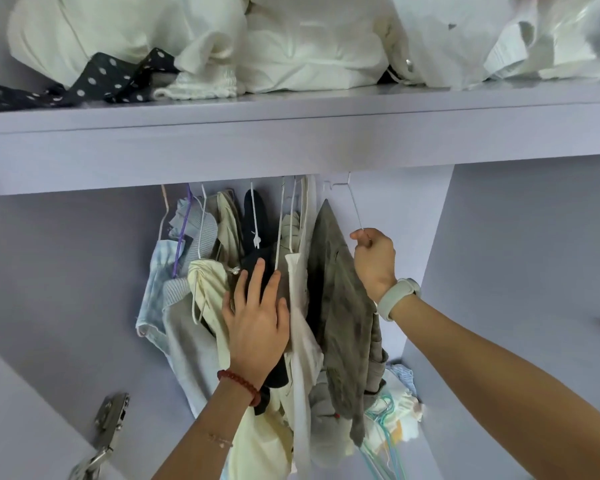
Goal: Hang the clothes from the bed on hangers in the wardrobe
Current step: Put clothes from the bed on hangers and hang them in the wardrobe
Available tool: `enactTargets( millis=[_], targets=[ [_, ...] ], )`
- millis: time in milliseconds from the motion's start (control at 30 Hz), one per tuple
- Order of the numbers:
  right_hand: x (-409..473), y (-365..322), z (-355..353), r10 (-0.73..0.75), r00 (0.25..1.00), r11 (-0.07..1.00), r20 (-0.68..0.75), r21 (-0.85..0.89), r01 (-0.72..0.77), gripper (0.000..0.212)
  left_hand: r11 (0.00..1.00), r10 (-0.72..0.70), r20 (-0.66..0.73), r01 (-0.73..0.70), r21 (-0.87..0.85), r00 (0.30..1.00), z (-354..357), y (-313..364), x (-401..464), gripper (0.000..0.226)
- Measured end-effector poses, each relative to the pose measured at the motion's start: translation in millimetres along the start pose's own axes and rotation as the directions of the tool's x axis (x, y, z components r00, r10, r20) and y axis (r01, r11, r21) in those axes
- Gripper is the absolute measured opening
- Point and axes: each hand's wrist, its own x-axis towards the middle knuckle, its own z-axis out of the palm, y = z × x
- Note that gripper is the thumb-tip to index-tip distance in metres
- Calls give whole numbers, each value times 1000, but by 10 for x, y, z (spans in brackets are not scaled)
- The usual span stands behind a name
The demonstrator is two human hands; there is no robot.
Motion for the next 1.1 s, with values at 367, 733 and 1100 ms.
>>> enactTargets(
  millis=[367, 733, 1100],
  targets=[
    [-310, 643, -715, -91, 996, 991, -12, -97, 89, 34, 996, 63, -168, -71, -46, 984, -23, 457, -65, 42],
    [-1654, 1463, -2285, -103, 988, 774, -117, -633, 6, 50, 802, 436, 156, -304, -514, 887, 571, 1489, -660, 55],
    [-3503, 1769, -4181, -73, 951, 558, -300, -803, -210, 59, 325, 906, 267, -134, -936, 330, 656, 3058, -2198, 30]
  ],
)
